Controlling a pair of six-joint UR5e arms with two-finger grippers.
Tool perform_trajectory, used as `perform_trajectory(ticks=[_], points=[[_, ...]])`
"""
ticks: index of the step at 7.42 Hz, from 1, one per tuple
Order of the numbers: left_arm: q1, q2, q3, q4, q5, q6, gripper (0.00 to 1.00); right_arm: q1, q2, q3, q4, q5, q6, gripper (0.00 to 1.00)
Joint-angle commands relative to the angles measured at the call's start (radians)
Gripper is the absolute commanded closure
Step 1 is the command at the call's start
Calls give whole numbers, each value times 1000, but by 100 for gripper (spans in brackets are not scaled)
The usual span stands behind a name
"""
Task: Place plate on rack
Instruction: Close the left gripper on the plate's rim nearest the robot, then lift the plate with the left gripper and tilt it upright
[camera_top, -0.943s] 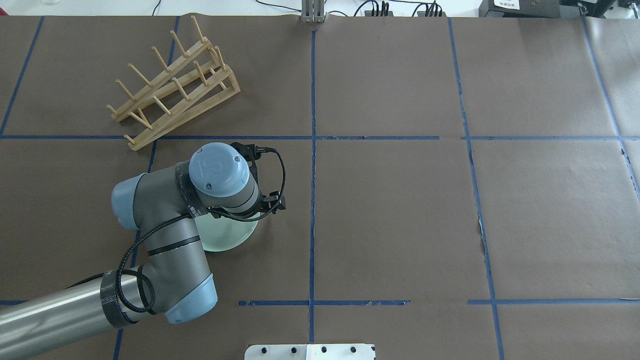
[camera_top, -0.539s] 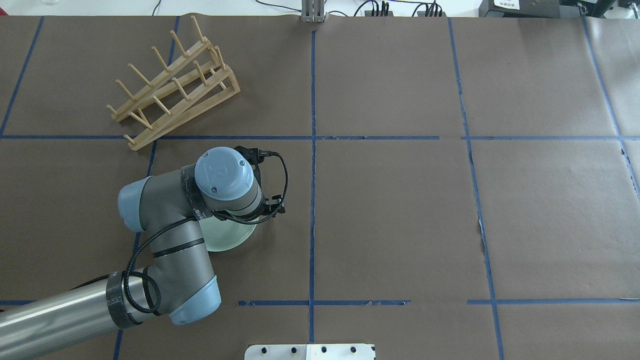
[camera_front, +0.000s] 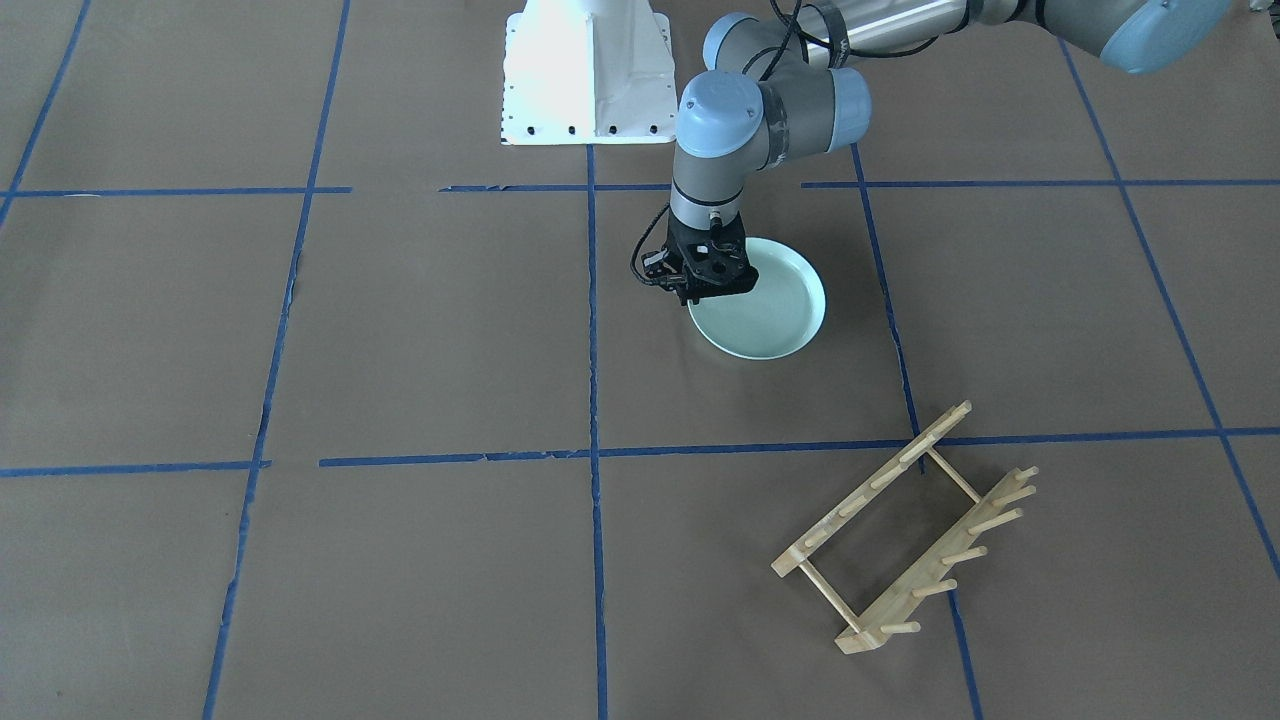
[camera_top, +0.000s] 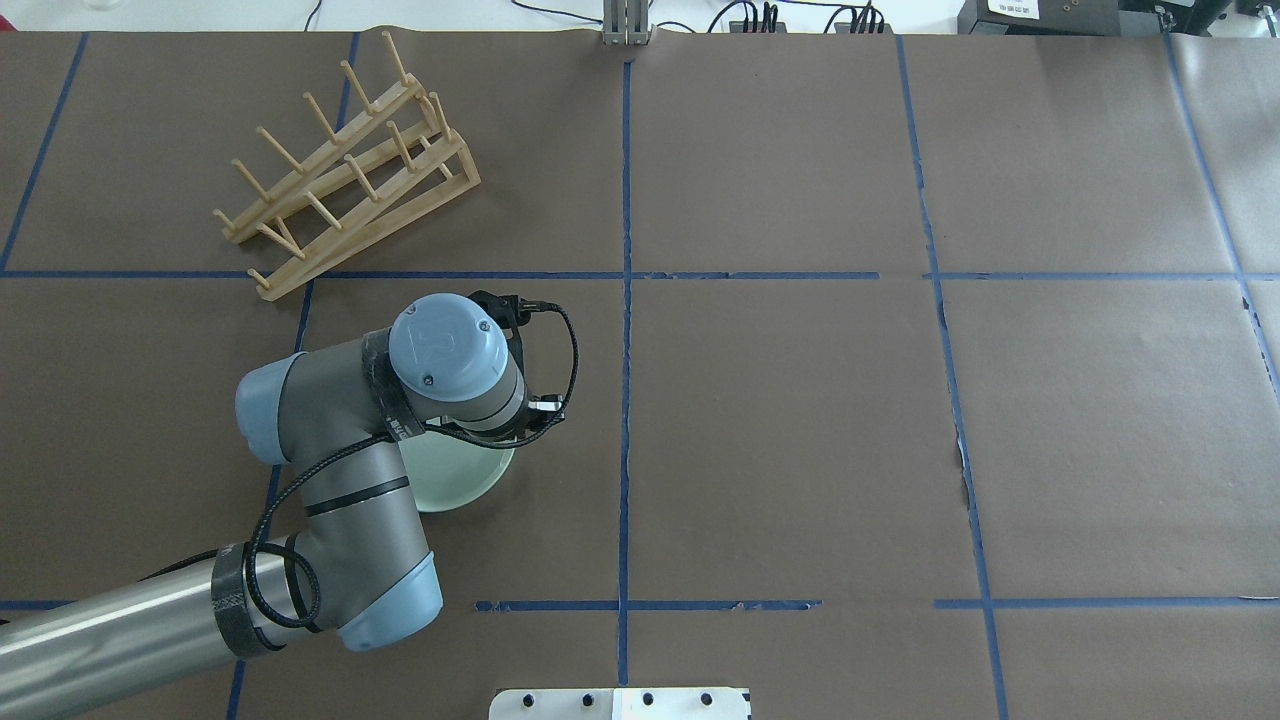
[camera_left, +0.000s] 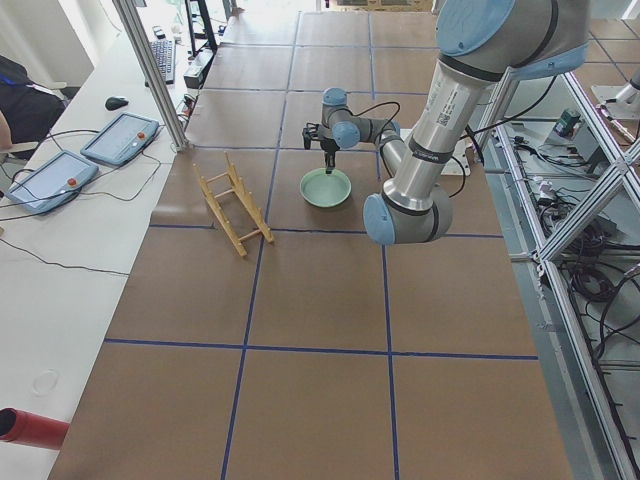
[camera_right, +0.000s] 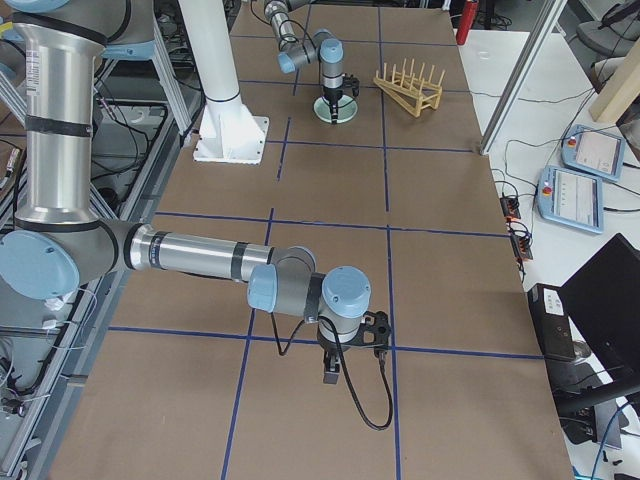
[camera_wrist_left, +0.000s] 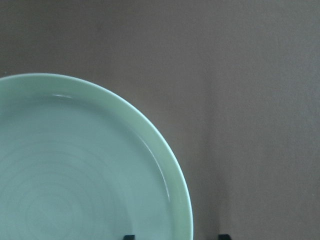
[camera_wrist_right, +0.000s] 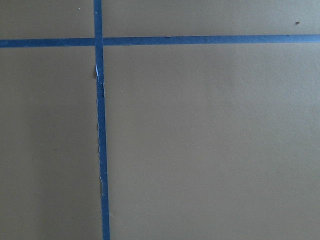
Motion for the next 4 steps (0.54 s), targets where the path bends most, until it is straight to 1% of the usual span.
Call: perform_trajectory(ticks=[1,2,3,4], points=[[0,-1,-6,6,0,-1,100,1,0,0,0,0,0,0],[-12,14,-62,31,2,1,100,1,0,0,0,0,0,0],[-26,12,-134,125,2,2,100,1,0,0,0,0,0,0],[-53,8,-238,235,3,25,100,1,0,0,0,0,0,0]])
